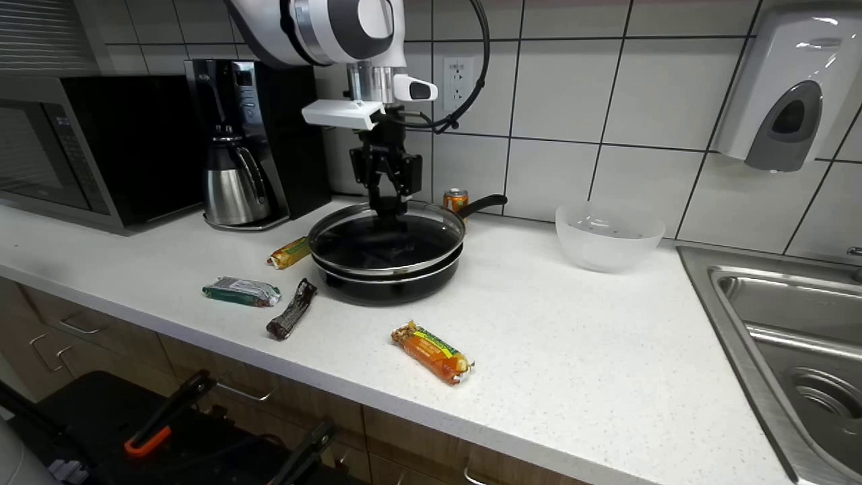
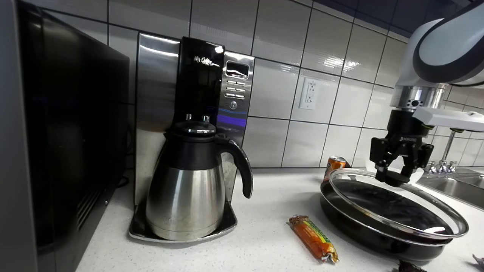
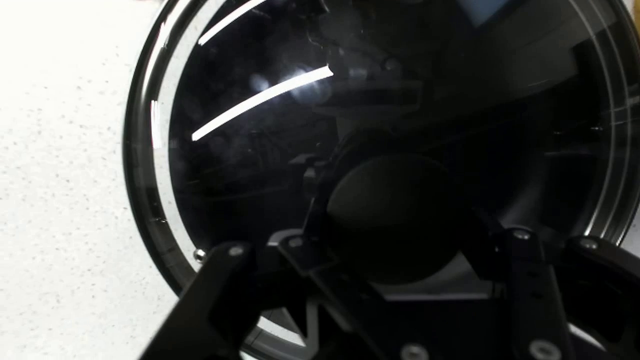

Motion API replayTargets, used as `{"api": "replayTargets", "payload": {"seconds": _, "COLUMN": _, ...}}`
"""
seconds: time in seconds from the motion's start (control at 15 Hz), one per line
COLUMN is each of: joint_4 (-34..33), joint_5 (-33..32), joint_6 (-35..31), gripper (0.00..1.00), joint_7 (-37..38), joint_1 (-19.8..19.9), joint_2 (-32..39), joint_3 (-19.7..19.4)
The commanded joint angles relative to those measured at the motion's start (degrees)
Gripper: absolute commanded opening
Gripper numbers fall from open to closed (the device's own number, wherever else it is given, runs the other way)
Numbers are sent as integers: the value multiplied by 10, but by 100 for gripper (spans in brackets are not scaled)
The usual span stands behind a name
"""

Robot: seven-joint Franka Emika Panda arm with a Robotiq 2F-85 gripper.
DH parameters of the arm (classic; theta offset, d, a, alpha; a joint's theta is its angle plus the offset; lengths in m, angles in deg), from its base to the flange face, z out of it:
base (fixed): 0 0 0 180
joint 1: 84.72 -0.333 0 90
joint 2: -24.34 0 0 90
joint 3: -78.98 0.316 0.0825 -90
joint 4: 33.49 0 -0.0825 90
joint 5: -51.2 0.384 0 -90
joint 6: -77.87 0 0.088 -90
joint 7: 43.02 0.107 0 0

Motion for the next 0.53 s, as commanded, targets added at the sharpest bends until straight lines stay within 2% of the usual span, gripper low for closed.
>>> {"api": "replayTargets", "payload": {"seconds": 0.0, "joint_4": 22, "joint_5": -12, "joint_6": 8, "gripper": 39, "joint_7": 14, "joint_1": 10, "joint_2": -51, "joint_3": -2}}
{"api": "replayTargets", "payload": {"seconds": 0.47, "joint_4": 53, "joint_5": -13, "joint_6": 5, "gripper": 39, "joint_7": 15, "joint_1": 31, "joint_2": -89, "joint_3": -16}}
